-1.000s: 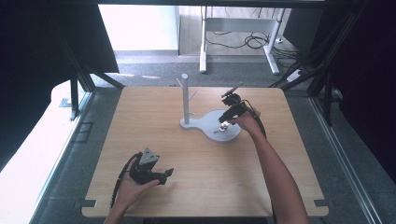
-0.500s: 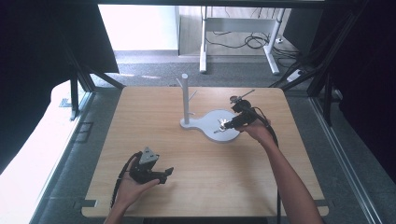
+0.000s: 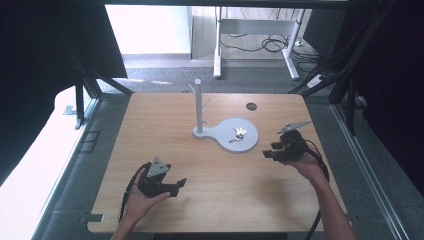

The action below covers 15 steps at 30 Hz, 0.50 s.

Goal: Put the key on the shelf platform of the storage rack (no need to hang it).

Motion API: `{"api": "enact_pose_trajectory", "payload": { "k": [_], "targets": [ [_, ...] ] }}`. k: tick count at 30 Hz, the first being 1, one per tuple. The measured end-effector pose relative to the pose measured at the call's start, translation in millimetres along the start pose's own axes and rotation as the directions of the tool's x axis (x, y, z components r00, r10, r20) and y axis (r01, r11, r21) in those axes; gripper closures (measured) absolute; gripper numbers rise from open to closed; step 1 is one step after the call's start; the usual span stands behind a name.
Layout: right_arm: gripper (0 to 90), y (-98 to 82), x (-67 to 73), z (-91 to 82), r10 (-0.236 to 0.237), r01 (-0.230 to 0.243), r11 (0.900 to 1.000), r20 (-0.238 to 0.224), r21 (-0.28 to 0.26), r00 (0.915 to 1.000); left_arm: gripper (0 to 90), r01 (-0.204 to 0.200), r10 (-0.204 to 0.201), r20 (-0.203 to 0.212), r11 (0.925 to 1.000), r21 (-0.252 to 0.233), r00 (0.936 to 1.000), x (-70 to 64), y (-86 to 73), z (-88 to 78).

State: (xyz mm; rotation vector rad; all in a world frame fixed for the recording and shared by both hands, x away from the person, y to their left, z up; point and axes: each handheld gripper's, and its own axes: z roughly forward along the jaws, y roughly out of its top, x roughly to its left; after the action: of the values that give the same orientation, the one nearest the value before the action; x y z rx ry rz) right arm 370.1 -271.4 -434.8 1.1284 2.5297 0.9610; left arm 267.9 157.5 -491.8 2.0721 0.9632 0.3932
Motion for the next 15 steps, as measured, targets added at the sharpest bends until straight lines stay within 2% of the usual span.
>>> {"api": "enact_pose_trajectory", "payload": {
  "k": [2,4,5,6,7,8,10,11,13,14,15],
  "targets": [
    [48.0,-14.3,0.3,-5.1,0.008,-0.008,1.0,0.005,-0.01,1.0,24.2,0.001,-0.001,0.001,1.0,0.005,1.0,0.0,-0.3,0.2],
    [48.0,-19.0,0.9,-6.2,0.011,-0.011,1.0,0.004,-0.013,0.9999,24.2,0.003,-0.003,0.002,1.0,0.003,1.0,-0.4,-0.2,0.1],
    [47.9,-33.3,4.0,-8.8,0.012,-0.012,1.0,0.005,-0.017,0.9999,24.2,0.003,-0.003,0.005,1.0,0.002,1.0,-1.0,0.3,-0.6],
    [47.9,-33.3,4.0,-8.8,0.012,-0.012,1.0,0.005,-0.017,0.9999,24.2,0.003,-0.003,0.005,1.0,0.002,1.0,-1.0,0.3,-0.6],
    [48.0,-45.7,5.9,-10.4,0.016,-0.016,1.0,0.012,-0.027,0.9998,24.2,0.005,-0.005,0.007,1.0,0.0,1.0,-1.2,0.4,-1.1],
    [48.5,-50.2,6.3,-11.3,0.022,-0.021,0.999,0.021,-0.033,0.9995,24.2,0.005,-0.005,0.007,1.0,0.001,1.0,-1.1,0.3,-1.0],
    [48.7,-55.8,6.1,-12.7,0.039,-0.038,0.998,0.031,-0.042,0.9988,24.1,0.005,-0.005,0.007,1.0,0.002,1.0,-0.9,0.2,-0.8],
    [49.0,-67.6,3.7,-14.9,0.074,-0.072,0.995,0.036,-0.07,0.9966,24.1,0.006,-0.006,0.007,1.0,0.004,1.0,-0.5,0.0,-0.3],
    [48.9,-71.3,2.6,-15.2,0.084,-0.081,0.993,0.035,-0.08,0.9958,24.1,0.006,-0.006,0.005,1.0,0.006,1.0,-0.3,-0.2,0.3],
    [49.0,-81.1,0.1,-14.4,0.116,-0.112,0.989,0.036,-0.097,0.9926,24.1,0.011,-0.011,0.006,0.9999,0.005,0.9999,-0.6,-0.2,0.8],
    [49.0,-81.1,0.1,-14.4,0.116,-0.112,0.989,0.036,-0.097,0.9926,24.1,0.009,-0.009,0.007,0.9999,0.007,0.9999,-0.6,-0.1,1.0]
  ]
}}
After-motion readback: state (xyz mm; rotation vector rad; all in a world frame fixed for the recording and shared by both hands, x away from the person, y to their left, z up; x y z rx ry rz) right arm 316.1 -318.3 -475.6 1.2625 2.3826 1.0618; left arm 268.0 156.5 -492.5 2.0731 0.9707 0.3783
